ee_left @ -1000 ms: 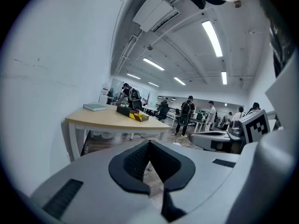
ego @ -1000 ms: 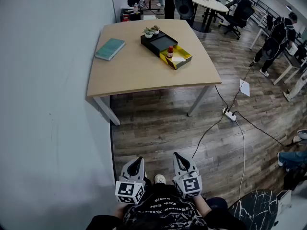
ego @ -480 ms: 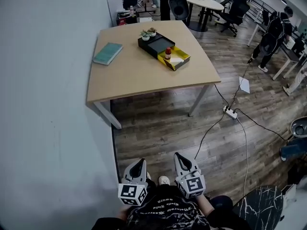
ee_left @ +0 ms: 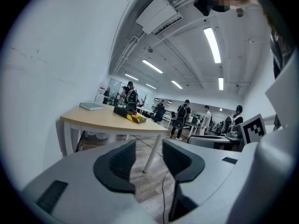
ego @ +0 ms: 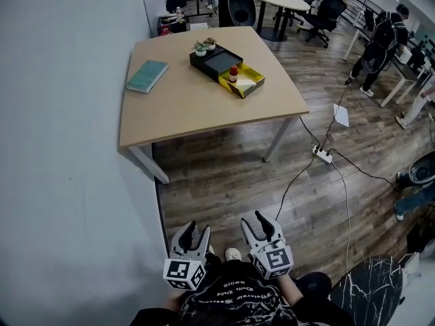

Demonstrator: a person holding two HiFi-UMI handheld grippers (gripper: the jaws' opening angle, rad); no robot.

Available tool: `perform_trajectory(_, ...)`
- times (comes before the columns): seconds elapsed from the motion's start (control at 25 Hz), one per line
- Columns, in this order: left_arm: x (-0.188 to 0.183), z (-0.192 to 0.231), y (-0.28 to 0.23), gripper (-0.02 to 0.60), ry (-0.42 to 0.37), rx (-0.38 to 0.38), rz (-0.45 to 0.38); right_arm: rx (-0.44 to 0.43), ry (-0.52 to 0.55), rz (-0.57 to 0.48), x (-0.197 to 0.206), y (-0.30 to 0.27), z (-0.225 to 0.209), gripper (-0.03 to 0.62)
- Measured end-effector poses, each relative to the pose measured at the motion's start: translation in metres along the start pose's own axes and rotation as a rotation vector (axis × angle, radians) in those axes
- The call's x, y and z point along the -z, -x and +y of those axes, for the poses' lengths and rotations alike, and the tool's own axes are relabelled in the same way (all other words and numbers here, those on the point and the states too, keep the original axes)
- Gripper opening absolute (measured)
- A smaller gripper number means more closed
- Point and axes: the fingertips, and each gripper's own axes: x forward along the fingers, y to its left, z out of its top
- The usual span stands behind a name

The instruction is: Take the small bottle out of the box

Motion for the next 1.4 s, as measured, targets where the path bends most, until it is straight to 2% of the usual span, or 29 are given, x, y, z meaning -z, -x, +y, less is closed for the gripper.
perform_trajectory(0.04, 0.001, 0.001, -0.001, 0.215, -0.002, 0.014, 0.014, 0.004, -0.002, 0.001, 0.000, 0.000, 0.000, 0.207)
perform_trajectory(0.08, 0.002, 0.002, -0.002, 0.238, -0.006, 0.025, 0.025, 0.013, -0.002, 0.000, 0.000, 0.001, -0.001, 0.207)
perform_trajectory(0.32, -0.008, 0.009, -0.010, 0.257, -0.024, 0.048, 0.024, 0.056, 0.005, 0.000, -0.004, -0.005, -0.004, 0.207)
perform_trajectory(0.56, 0.000, 0.011, -0.013, 0.256, 0.007, 0.202, 0.090, 0.070, 0.016, -0.006, -0.009, -0.024, 0.010, 0.207)
perform_trajectory(0.64, 0.005, 0.015, -0.014, 0.256, -0.006, 0.230, 0.109, 0.075, 0.016, -0.012, -0.009, -0.030, 0.014, 0.207)
perform_trajectory(0.8, 0.000, 0.026, -0.010, 0.256, -0.023, 0.229, 0.092, 0.097, -0.006, -0.014, -0.004, -0.032, 0.024, 0.207)
perform_trajectory(0.96, 0.005, 0.043, -0.010, 0.256, -0.017, 0.204, 0.113, 0.104, -0.044, 0.000, 0.007, -0.033, 0.034, 0.207)
perform_trajectory(1.16, 0.007, 0.049, -0.018, 0.256, -0.021, 0.203, 0.122, 0.123, -0.053, 0.011, 0.012, -0.040, 0.027, 0.207)
perform_trajectory(1.4, -0.001, 0.056, -0.042, 0.256, -0.026, 0.167, 0.105, 0.101, -0.042, 0.006, 0.004, -0.066, 0.009, 0.207)
